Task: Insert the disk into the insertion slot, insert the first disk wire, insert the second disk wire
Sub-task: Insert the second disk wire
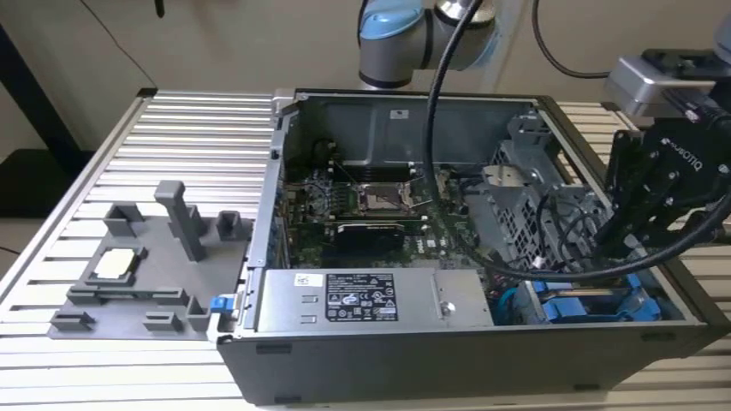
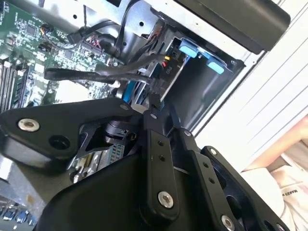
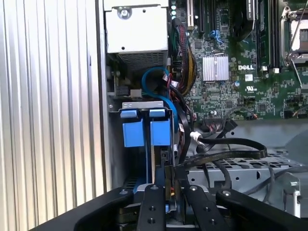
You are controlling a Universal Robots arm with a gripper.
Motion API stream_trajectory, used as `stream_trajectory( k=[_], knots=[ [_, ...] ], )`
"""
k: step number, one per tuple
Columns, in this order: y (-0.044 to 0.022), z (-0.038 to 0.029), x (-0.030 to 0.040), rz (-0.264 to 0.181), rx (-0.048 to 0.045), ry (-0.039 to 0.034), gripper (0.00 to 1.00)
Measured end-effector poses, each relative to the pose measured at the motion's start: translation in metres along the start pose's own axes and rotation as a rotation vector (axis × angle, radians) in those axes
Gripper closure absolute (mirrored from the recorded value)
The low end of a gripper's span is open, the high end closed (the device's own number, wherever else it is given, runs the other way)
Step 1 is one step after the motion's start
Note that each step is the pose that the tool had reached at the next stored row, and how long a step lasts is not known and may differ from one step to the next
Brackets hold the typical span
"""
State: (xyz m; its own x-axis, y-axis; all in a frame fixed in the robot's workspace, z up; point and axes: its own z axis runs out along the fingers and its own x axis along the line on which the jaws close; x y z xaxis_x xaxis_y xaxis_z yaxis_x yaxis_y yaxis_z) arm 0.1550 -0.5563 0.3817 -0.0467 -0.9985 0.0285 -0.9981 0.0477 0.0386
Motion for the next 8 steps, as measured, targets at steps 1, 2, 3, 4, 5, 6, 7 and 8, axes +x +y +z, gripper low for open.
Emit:
stream_trajectory(
  k=[1,2,3,4,5,6,7,8],
  knots=[
    [0.0002,-0.0037,0.0002,0.0,0.0,0.0,0.76],
    [0.0002,-0.0054,0.0002,0.0,-0.0001,0.0,0.76],
    [0.0002,-0.0054,0.0002,0.0,-0.0001,-0.0001,0.76],
    [0.0002,-0.0055,0.0002,0.0,-0.0001,-0.0002,0.76],
    [0.0002,-0.0055,0.0002,0.0,-0.0001,-0.0003,0.76],
    [0.0002,-0.0056,0.0002,0.0,-0.0001,-0.0002,0.76],
    [0.0002,-0.0057,0.0002,0.0,-0.0001,-0.0003,0.76],
    [0.0002,-0.0058,0.0002,0.0,-0.0001,-0.0001,0.76]
  ],
)
